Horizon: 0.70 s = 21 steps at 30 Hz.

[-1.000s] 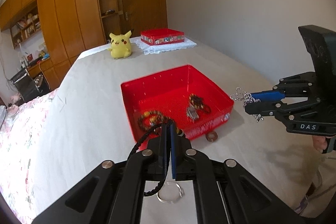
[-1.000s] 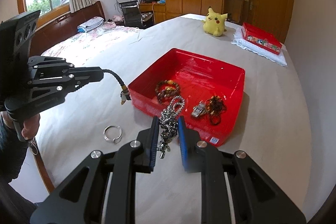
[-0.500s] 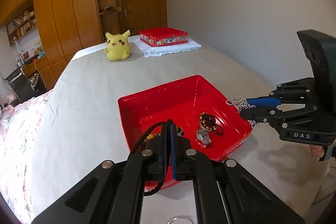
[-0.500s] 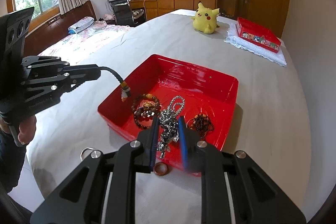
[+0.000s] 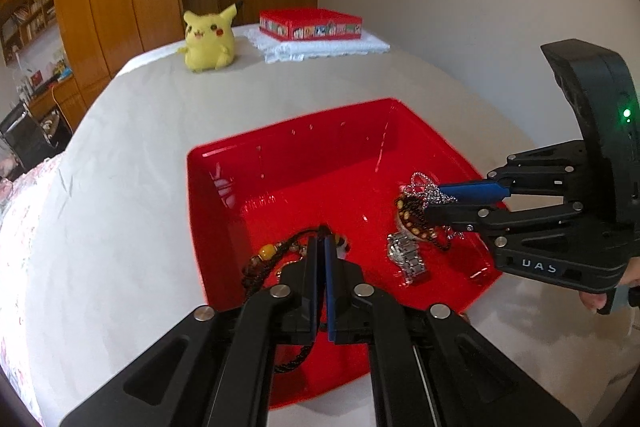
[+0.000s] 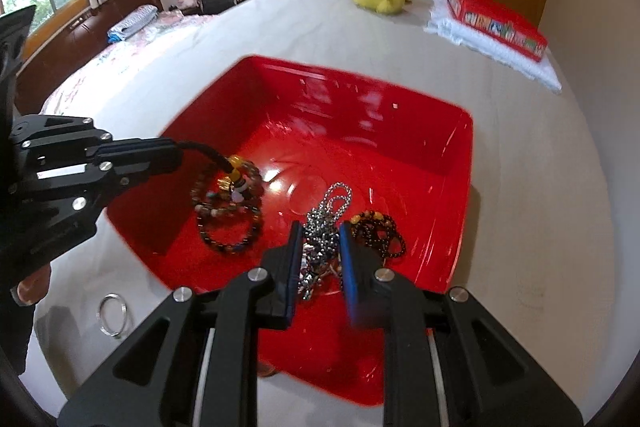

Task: Organize jewelry
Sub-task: 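Carry the cord and chain into the red tray and open both grippers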

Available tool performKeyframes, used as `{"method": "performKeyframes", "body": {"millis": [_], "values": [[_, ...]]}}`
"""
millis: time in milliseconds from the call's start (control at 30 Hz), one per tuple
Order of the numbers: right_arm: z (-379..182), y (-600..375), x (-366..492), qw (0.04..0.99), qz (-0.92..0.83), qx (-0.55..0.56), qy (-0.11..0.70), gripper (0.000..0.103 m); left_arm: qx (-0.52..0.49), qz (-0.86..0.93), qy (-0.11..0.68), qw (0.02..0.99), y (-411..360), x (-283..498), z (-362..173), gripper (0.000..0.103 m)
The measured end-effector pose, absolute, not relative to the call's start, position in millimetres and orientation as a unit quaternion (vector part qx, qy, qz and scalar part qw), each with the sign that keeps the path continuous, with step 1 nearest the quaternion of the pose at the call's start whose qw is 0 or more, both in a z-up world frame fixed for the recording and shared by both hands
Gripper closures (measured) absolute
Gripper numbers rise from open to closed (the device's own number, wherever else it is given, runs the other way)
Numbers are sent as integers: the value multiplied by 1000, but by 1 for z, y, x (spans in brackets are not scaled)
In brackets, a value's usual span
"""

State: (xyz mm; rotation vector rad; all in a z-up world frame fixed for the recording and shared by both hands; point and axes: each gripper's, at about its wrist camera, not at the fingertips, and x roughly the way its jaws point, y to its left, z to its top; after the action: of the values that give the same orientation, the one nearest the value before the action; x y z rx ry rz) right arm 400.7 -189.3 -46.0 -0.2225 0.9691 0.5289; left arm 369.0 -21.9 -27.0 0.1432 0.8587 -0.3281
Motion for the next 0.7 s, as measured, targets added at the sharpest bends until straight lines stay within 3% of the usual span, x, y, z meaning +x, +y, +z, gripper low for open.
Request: {"method": "performKeyframes", "body": {"millis": [267, 367, 400, 533, 700], "values": [[-73, -186, 410, 834, 243, -118, 482, 84, 75, -154, 442, 880, -24, 382, -55, 99], [-76, -186, 408, 834, 240, -125, 481, 72, 72, -148, 443, 881, -22, 385, -57, 89], [-76, -186, 407, 834, 241, -127, 481, 69, 70, -147, 442, 882, -21, 385, -57, 81], [-73, -188, 402, 836, 243, -124, 477, 69, 70, -142, 441, 884, -18, 382, -55, 60], [-62, -195, 390, 844, 244, -113, 465, 68, 68, -134, 436, 887, -12, 371, -46, 58]]}}
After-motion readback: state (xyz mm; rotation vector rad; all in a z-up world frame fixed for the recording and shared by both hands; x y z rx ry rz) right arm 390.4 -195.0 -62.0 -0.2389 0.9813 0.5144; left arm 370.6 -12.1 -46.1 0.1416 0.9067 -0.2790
